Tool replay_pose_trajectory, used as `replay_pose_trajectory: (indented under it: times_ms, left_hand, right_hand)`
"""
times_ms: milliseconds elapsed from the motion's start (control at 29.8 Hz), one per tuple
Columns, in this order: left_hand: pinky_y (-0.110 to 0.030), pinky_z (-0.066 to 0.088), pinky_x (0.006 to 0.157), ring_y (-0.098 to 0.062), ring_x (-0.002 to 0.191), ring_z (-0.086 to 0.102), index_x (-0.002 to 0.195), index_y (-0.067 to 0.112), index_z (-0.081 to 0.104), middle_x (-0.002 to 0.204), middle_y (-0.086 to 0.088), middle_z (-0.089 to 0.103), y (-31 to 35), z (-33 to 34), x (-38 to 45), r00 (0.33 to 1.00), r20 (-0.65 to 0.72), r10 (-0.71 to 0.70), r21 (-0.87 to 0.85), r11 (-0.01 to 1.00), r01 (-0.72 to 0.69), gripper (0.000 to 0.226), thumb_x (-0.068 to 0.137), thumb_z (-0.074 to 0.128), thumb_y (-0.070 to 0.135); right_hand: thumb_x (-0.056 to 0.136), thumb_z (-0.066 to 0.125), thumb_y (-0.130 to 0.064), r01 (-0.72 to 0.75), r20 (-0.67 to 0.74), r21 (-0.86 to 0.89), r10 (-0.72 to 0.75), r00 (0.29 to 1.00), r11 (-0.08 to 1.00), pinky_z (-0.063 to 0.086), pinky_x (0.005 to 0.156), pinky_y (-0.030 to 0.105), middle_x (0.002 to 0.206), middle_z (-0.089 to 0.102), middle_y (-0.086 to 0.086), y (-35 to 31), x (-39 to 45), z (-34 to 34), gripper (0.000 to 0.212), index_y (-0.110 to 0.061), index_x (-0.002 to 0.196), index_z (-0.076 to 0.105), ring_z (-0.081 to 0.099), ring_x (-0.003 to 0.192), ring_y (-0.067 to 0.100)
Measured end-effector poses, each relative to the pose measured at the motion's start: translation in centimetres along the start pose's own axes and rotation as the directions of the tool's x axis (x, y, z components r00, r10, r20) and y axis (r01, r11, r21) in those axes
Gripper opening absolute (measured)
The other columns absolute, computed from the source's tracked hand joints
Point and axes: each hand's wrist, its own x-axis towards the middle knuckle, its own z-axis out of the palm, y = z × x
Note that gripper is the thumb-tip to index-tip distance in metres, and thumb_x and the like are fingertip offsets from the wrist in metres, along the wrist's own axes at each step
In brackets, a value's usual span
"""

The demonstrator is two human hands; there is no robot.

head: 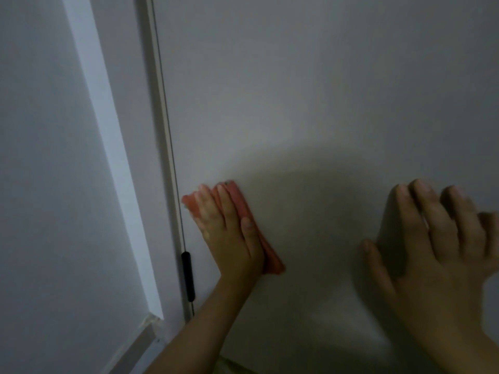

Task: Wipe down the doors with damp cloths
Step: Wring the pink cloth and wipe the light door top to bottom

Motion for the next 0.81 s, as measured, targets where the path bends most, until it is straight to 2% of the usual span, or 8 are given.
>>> replay_pose_trajectory:
  times_ms: [134, 202, 269, 369, 437, 537, 672, 806]
  left_hand:
    - [-0.046, -0.009, 0.117, -0.023, 0.146, -0.008, 0.149, 0.006, 0.015, 0.157, -0.018, 0.008, 4.0, 1.0, 4.6, 0.991, -0.049, 0.124, 0.071, 0.990, -0.120, 0.059, 0.101, 0.016, 0.040]
    - [-0.048, -0.007, 0.117, -0.025, 0.146, -0.004, 0.149, 0.010, 0.015, 0.156, -0.016, 0.010, 5.6, 1.6, 5.3, 0.974, -0.035, 0.224, 0.075, 0.972, -0.221, 0.058, 0.100, 0.017, 0.041]
    - [-0.050, -0.005, 0.116, -0.025, 0.146, -0.001, 0.148, 0.012, 0.016, 0.155, -0.016, 0.012, 5.3, 1.5, 5.0, 0.967, -0.022, 0.254, 0.053, 0.966, -0.252, 0.056, 0.100, 0.017, 0.040]
    - [-0.053, -0.002, 0.117, -0.026, 0.147, 0.000, 0.149, 0.011, 0.012, 0.157, -0.018, 0.010, 2.2, 0.9, 4.3, 0.995, -0.080, 0.058, 0.032, 0.998, -0.056, 0.057, 0.100, 0.017, 0.040]
    - [-0.055, 0.001, 0.117, -0.030, 0.147, 0.002, 0.149, 0.007, 0.010, 0.157, -0.021, 0.009, -0.1, 0.5, 3.7, 0.993, -0.104, -0.062, 0.021, 0.998, 0.064, 0.058, 0.100, 0.020, 0.036]
    - [-0.048, 0.000, 0.119, -0.031, 0.146, 0.005, 0.149, 0.001, 0.008, 0.156, -0.024, 0.010, -2.9, -0.4, 1.6, 0.990, -0.064, -0.124, 0.040, 0.991, 0.127, 0.062, 0.101, 0.012, 0.041]
    - [-0.048, 0.000, 0.118, -0.029, 0.146, 0.000, 0.148, 0.007, 0.002, 0.156, -0.012, -0.001, -4.7, -0.9, -1.3, 0.989, 0.020, -0.143, 0.066, 0.988, 0.142, 0.058, 0.100, 0.012, 0.040]
    - [-0.049, -0.002, 0.118, -0.033, 0.146, 0.001, 0.149, 0.000, 0.007, 0.156, -0.024, 0.005, -3.4, -0.3, -1.6, 0.982, -0.018, -0.189, 0.014, 0.982, 0.189, 0.058, 0.099, 0.020, 0.027]
  right_hand:
    - [0.087, 0.044, -0.047, -0.012, 0.060, 0.032, 0.010, 0.998, 0.999, 0.027, 0.101, 0.069, 0.152, 0.022, 0.000, 0.1, 0.1, -0.2, 0.068, -0.022, 0.147, 0.022, 0.010, 0.142, 0.022]
    - [0.089, 0.040, -0.050, -0.020, 0.089, 0.025, 0.018, 0.996, 0.999, 0.027, 0.101, 0.070, 0.155, 0.014, -0.005, 0.3, -0.1, 0.0, 0.068, -0.026, 0.149, 0.018, 0.008, 0.145, 0.021]
    - [0.086, 0.041, -0.053, -0.052, 0.195, 0.117, 0.029, 0.980, 0.992, 0.024, 0.101, 0.071, 0.157, 0.015, -0.002, 1.0, -0.1, 0.1, 0.070, -0.032, 0.148, 0.017, 0.012, 0.145, 0.030]
    - [0.078, 0.047, -0.055, -0.125, 0.341, 0.251, 0.033, 0.939, 0.960, 0.021, 0.103, 0.072, 0.155, 0.022, 0.011, 1.9, 0.2, 0.2, 0.078, -0.042, 0.148, 0.013, 0.019, 0.142, 0.040]
    - [0.083, 0.044, -0.054, -0.097, 0.282, 0.159, 0.049, 0.958, 0.983, 0.022, 0.104, 0.070, 0.157, 0.017, 0.003, 1.5, 0.0, 0.2, 0.077, -0.041, 0.149, 0.007, 0.015, 0.144, 0.035]
    - [0.090, 0.041, -0.048, -0.047, 0.124, 0.060, 0.040, 0.991, 0.997, 0.026, 0.101, 0.070, 0.155, 0.012, -0.004, 0.3, -0.4, 0.2, 0.069, -0.025, 0.150, 0.015, 0.010, 0.142, 0.028]
    - [0.087, 0.048, -0.043, -0.030, 0.082, 0.058, 0.025, 0.996, 0.998, 0.022, 0.104, 0.068, 0.152, 0.017, 0.002, 0.2, -0.4, 0.0, 0.070, -0.018, 0.147, 0.021, 0.011, 0.139, 0.024]
    - [0.087, 0.052, -0.040, 0.027, 0.081, 0.019, -0.029, 0.996, 0.999, 0.014, 0.108, 0.058, 0.151, 0.023, 0.006, 0.3, -0.5, -0.4, 0.070, -0.012, 0.146, 0.029, 0.016, 0.139, 0.027]
